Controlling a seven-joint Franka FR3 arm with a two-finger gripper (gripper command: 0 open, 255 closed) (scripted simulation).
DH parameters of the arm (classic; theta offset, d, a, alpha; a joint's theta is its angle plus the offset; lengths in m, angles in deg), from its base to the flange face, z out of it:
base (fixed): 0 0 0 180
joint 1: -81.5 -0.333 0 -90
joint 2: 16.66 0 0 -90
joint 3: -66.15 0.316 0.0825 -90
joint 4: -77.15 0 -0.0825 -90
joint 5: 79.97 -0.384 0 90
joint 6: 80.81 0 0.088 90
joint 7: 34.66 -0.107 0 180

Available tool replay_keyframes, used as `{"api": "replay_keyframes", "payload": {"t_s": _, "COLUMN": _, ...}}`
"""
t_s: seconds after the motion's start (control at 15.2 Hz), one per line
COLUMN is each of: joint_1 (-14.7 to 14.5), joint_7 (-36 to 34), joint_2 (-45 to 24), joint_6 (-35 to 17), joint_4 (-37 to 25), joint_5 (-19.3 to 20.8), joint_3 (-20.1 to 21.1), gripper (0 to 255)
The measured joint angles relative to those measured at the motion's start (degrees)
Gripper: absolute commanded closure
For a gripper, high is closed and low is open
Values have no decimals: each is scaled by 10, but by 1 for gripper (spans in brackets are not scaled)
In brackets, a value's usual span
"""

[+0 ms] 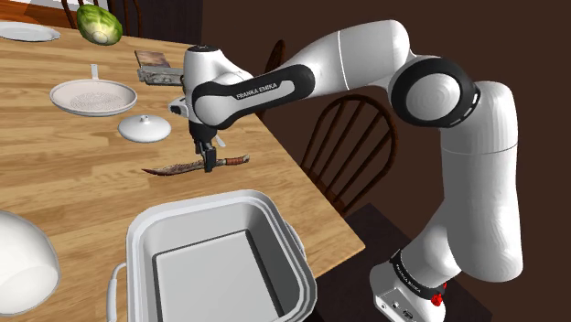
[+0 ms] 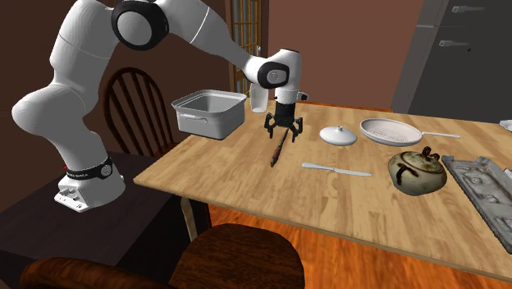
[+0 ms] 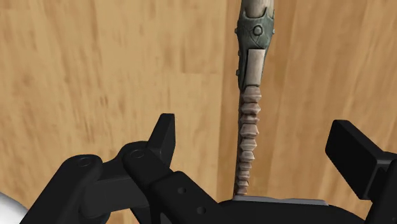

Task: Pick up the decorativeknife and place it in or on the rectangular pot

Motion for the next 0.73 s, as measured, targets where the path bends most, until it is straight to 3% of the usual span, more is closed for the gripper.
{"api": "replay_keyframes", "payload": {"t_s": 0.4, "joint_1": 0, "joint_7": 0, "joint_2": -4, "joint_6": -3, "joint_4": -1, "joint_5": 1, "joint_3": 0, "gripper": 0}}
{"api": "replay_keyframes", "payload": {"t_s": 0.46, "joint_1": 0, "joint_7": 0, "joint_2": -4, "joint_6": -3, "joint_4": -1, "joint_5": 1, "joint_3": 0, "gripper": 255}}
{"api": "replay_keyframes", "payload": {"t_s": 0.73, "joint_1": 0, "joint_7": 0, "joint_2": -4, "joint_6": -3, "joint_4": -1, "joint_5": 1, "joint_3": 0, "gripper": 255}}
